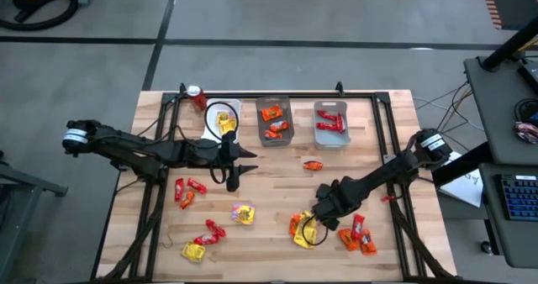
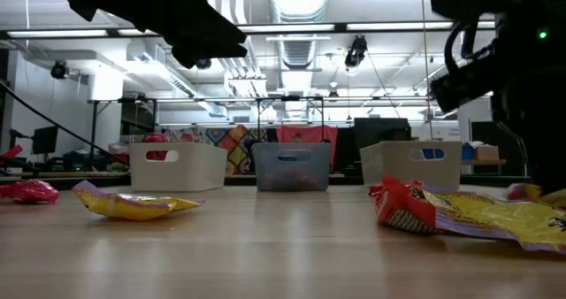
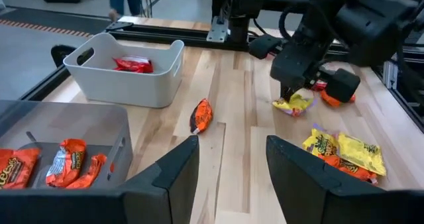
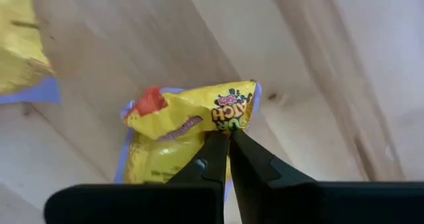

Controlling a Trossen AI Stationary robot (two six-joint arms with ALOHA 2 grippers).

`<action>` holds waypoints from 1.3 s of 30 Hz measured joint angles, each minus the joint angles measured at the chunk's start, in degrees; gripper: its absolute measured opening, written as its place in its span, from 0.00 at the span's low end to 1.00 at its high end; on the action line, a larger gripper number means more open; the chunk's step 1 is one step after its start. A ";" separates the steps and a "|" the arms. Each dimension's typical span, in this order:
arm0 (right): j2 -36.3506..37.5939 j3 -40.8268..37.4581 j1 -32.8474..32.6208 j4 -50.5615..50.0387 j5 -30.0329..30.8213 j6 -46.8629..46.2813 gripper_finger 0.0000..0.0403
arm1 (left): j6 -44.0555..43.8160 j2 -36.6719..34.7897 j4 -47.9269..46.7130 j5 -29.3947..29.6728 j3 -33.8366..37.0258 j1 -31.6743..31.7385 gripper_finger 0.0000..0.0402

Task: Sort candy
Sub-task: Put the yellow candy into the white bin

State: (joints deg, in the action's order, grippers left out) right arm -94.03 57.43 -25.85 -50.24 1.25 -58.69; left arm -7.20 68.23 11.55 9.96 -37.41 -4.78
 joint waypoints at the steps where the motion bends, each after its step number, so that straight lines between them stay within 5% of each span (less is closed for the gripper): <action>1: 0.79 0.00 -0.04 0.00 0.73 0.36 0.02 | -0.11 0.00 0.06 0.00 0.00 -0.06 0.40; 13: 14.35 -0.88 -0.04 5.55 15.56 6.75 0.02 | -0.79 0.02 1.37 -0.09 0.06 -3.33 0.40; 20: 21.48 -7.44 0.24 33.44 18.48 26.06 0.02 | 0.68 0.04 10.95 -7.47 2.88 -5.63 0.40; 28: 22.80 -14.94 0.89 69.05 12.88 51.46 0.02 | 3.78 0.07 27.69 -10.73 8.99 -7.32 0.43; 33: 20.54 -15.24 2.45 76.28 7.74 59.31 0.02 | 6.38 1.74 36.43 -10.78 10.26 -7.67 0.50; 39: 16.74 -13.09 7.24 77.20 -4.66 54.81 0.02 | 10.51 10.97 39.54 -13.67 4.68 -7.67 0.56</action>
State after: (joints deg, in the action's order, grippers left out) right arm -77.29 44.34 -18.61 26.96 -3.41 -3.88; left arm 3.30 79.19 51.09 -3.72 -32.73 -12.45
